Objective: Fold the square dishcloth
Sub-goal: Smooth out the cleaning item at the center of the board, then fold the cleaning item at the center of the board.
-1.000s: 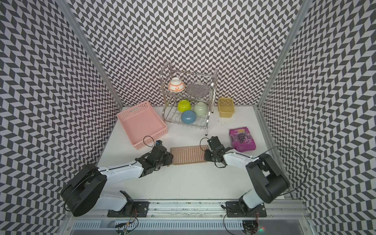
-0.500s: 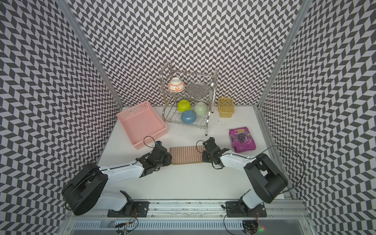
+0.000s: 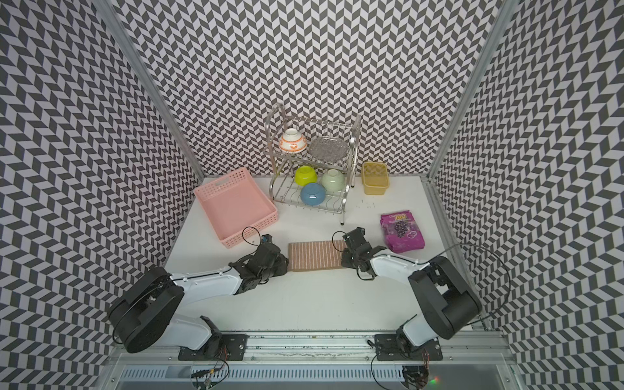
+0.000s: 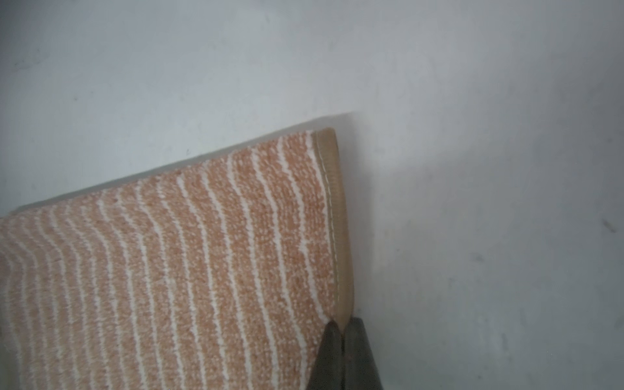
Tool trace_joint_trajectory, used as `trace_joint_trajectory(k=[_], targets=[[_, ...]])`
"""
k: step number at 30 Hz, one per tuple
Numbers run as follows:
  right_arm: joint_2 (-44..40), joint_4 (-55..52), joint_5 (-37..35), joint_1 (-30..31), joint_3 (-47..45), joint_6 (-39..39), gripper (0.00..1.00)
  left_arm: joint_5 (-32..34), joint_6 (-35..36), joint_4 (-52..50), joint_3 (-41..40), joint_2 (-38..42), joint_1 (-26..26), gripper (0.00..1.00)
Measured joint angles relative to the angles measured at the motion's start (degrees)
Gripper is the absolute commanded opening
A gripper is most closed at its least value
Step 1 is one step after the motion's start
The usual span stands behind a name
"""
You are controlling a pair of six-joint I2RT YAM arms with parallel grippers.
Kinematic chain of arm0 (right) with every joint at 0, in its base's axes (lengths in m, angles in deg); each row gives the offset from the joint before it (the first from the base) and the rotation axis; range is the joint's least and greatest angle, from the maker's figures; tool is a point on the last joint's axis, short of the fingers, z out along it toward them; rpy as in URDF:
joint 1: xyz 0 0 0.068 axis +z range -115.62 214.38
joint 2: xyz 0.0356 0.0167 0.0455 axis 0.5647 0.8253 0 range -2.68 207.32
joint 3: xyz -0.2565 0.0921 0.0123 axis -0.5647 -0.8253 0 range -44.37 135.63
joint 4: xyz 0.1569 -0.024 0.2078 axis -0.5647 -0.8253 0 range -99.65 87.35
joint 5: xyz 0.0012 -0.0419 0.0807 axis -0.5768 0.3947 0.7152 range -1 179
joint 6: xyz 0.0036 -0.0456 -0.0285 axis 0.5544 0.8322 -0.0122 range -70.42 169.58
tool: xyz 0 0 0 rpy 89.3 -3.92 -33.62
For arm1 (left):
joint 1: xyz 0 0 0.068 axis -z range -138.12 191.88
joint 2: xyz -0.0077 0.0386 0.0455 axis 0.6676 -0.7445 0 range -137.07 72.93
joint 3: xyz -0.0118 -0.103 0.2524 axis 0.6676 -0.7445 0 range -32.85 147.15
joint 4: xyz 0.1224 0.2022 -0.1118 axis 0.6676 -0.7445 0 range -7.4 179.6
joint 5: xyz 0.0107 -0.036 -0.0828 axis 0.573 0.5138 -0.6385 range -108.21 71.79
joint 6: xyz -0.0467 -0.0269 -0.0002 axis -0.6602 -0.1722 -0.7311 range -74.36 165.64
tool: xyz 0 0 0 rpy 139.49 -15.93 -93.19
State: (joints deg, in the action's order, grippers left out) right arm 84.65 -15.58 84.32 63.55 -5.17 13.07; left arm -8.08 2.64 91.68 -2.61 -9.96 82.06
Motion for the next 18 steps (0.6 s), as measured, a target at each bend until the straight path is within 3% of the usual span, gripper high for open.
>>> trace_joint_trajectory(k=[6,18], targets=[[-1.36,-3.45,-2.12,-3.50,0.02,1.75,0.00,-3.72,-1.53,2.75,0.55,-1.36,1.03,0.45],[-3.45,-11.63,-9.14,-2.58,4.28,4.66,0.00,-12.09,-7.02,12.92,0.48,-5.64,1.09,0.47]])
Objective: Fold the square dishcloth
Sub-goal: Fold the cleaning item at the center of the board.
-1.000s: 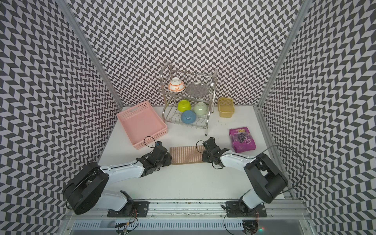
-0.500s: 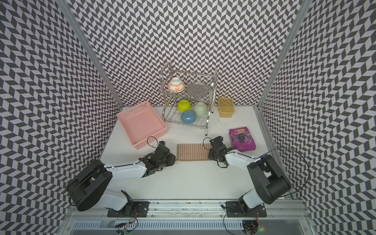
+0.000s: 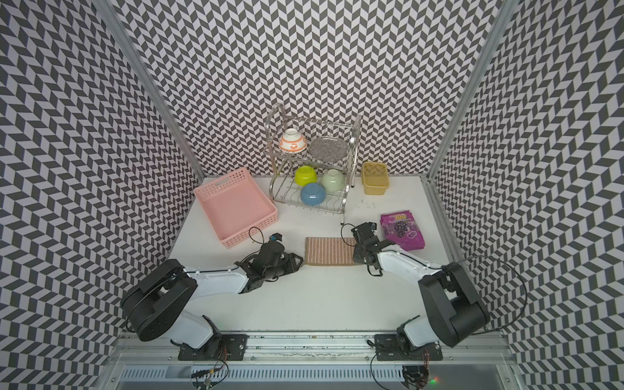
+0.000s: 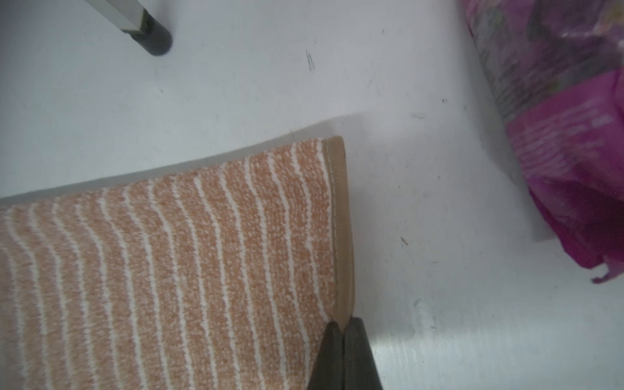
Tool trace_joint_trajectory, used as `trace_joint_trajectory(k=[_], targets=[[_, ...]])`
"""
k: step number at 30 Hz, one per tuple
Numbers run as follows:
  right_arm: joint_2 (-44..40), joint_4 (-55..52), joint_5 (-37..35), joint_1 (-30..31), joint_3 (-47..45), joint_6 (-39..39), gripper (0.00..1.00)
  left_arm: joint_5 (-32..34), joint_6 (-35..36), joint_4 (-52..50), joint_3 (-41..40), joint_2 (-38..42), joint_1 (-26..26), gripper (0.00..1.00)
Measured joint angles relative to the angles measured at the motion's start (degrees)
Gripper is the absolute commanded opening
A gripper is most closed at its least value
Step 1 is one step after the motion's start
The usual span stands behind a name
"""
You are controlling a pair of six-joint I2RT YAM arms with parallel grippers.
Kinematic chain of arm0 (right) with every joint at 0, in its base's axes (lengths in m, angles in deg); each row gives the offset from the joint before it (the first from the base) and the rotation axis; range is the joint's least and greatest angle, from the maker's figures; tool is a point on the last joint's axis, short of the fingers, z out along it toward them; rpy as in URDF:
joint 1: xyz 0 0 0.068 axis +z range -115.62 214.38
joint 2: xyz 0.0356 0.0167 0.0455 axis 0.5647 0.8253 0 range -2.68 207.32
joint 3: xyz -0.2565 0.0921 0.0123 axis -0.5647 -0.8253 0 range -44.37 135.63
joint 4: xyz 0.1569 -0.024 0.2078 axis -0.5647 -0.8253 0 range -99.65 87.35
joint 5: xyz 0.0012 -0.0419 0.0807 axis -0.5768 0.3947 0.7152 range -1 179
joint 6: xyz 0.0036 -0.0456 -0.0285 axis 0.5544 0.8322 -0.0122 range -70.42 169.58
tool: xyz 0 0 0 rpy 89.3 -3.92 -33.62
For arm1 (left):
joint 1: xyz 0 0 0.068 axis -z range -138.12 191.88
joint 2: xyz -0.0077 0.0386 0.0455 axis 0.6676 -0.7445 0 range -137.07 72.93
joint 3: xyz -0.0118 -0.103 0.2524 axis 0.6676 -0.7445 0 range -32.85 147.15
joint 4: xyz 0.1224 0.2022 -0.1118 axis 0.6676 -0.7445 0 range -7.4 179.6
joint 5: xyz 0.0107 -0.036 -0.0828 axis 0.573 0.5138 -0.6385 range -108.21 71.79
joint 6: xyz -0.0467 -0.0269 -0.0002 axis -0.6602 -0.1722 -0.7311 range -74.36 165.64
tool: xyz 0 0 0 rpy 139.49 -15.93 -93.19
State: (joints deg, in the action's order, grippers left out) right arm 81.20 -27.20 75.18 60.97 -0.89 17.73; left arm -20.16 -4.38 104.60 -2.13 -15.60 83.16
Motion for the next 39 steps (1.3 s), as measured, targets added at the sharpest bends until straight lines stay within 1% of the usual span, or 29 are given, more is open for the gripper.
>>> trace_joint_trajectory(k=[5,9,11,13,18,24,34,39], targets=[[0.00,-2.19,-3.10,2.32,2.23,0.90,0.00,-1.81,-0.81,3.43,0.07,-1.88,0.00,0.46],[0.00,-4.24,-5.40,4.87,4.70,1.22,0.00,-2.49,-1.09,4.74,0.20,-3.13,0.02,0.34],[0.00,-4.83,-6.05,6.19,6.05,1.46,0.00,-2.51,-1.29,5.31,0.39,-3.85,0.07,0.26],[0.00,-5.44,-6.34,7.61,7.50,1.77,0.00,-2.62,-1.42,6.03,0.44,-4.68,0.15,0.23],[0.04,-6.19,-5.86,11.06,11.52,2.54,0.00,-3.30,-2.25,8.37,0.74,-6.58,0.35,0.12],[2.40,-6.16,-3.82,14.45,15.63,2.99,0.00,-3.74,-3.41,10.34,-0.02,-7.13,0.57,0.09],[9.42,-4.57,3.43,18.43,19.32,3.34,0.00,-3.76,-5.38,15.39,-2.93,-7.13,0.70,0.09],[12.79,-2.84,7.19,19.10,20.87,3.39,0.00,-3.76,-6.25,17.99,-3.98,-7.56,0.70,0.09]])
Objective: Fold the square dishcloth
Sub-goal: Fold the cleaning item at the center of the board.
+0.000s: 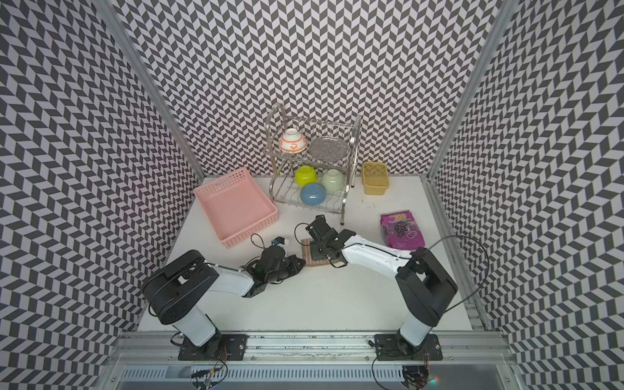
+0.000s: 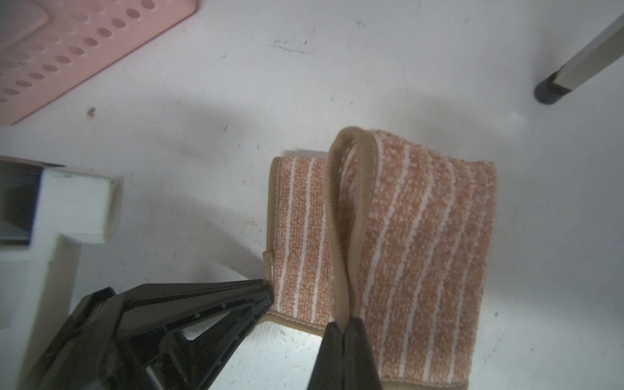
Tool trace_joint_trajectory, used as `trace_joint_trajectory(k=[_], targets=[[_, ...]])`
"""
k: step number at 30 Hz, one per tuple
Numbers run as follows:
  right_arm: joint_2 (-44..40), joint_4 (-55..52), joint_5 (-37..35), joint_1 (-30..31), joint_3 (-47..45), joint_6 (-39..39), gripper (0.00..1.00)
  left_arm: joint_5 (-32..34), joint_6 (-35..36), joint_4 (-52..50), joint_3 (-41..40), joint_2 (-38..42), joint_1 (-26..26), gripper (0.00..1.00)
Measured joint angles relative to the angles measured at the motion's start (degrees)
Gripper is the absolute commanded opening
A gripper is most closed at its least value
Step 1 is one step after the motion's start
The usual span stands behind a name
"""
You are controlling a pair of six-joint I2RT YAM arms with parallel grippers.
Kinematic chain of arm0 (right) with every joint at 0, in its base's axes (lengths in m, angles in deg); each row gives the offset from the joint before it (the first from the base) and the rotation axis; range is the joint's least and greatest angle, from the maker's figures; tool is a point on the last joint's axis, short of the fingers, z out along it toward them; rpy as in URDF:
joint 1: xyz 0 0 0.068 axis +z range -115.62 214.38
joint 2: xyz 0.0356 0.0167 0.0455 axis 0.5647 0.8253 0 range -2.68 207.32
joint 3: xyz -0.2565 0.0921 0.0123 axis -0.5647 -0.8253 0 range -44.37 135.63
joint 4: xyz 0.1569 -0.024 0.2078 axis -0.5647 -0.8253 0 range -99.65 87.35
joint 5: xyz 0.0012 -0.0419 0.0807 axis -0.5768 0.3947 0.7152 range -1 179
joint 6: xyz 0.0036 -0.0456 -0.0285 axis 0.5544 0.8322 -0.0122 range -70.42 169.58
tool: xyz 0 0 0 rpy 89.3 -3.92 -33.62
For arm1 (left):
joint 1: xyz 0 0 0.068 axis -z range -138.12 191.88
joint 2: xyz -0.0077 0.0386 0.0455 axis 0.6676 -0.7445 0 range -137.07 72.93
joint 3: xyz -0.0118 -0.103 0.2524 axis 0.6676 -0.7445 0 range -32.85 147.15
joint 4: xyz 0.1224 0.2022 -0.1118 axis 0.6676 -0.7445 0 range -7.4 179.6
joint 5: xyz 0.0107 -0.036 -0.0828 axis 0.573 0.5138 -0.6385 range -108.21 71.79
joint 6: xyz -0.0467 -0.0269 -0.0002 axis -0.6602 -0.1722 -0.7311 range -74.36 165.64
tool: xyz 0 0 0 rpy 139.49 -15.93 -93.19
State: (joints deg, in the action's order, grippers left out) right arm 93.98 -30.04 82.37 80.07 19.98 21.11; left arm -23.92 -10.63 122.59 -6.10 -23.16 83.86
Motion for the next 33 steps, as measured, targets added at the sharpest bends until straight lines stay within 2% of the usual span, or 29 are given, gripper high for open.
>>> trace_joint_trajectory(k=[14,33], targets=[[6.64,3.80,9.05,0.04,1.20,-1.64,0.00,0.09,-0.42,3.04,-0.28,-1.42,0.81,0.09],[8.81,4.35,9.40,0.04,1.95,-4.24,0.00,1.27,-1.38,3.85,-0.28,-1.84,2.14,0.09]])
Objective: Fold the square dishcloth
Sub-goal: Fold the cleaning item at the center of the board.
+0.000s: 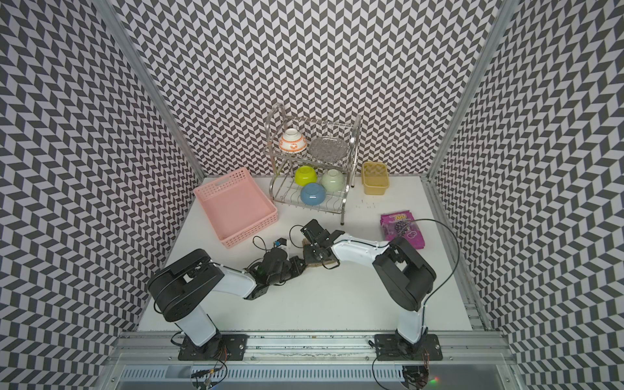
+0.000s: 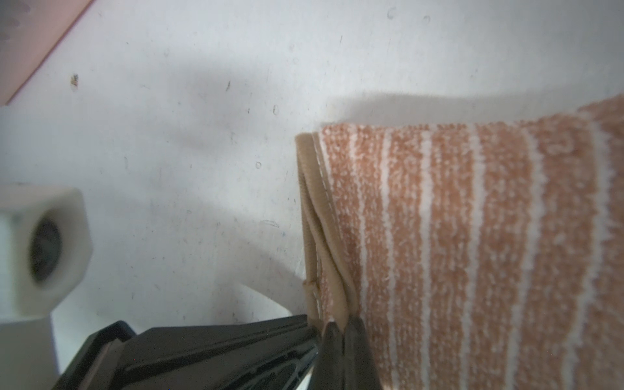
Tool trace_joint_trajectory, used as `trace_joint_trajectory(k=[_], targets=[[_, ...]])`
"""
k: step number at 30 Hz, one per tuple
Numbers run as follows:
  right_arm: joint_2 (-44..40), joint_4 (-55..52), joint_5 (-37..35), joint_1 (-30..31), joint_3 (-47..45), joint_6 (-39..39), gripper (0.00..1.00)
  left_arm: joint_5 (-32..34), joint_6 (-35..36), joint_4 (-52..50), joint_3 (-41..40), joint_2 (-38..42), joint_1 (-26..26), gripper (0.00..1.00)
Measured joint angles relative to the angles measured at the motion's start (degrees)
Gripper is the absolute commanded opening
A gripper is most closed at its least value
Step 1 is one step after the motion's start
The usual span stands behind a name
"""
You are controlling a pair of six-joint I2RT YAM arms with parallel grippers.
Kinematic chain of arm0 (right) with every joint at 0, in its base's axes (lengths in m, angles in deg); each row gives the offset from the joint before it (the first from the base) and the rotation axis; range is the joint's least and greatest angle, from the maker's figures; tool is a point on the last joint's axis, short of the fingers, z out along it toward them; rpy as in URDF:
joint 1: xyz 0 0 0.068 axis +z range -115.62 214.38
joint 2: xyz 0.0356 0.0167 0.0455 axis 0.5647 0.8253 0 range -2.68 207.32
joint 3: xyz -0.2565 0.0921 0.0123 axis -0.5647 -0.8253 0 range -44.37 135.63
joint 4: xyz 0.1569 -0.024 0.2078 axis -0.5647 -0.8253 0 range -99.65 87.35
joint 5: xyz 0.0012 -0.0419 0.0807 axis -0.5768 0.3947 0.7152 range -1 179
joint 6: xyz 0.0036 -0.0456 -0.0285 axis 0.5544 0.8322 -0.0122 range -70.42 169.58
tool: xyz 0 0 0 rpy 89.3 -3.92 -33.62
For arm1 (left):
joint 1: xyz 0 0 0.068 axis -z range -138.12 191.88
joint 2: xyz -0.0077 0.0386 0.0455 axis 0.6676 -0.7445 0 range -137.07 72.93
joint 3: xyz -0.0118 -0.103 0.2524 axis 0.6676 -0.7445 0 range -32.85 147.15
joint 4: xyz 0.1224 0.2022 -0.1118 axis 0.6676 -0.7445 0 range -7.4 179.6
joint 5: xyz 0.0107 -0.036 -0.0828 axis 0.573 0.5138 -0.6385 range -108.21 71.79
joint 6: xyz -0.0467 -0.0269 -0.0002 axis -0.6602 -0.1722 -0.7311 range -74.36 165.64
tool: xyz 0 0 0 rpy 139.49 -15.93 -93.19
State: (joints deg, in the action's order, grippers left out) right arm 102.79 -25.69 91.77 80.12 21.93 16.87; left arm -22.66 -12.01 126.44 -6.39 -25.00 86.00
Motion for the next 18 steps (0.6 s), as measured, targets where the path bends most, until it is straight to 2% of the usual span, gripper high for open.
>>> trace_joint_trajectory(k=[13,18], targets=[[1.40,0.57,0.81,0.00,0.94,-0.33,0.00,0.13,-0.13,0.59,0.02,-0.33,0.15,0.09],[1.46,0.59,1.18,0.00,0.94,-0.33,0.16,0.17,-0.33,0.61,0.02,-0.33,0.15,0.11]])
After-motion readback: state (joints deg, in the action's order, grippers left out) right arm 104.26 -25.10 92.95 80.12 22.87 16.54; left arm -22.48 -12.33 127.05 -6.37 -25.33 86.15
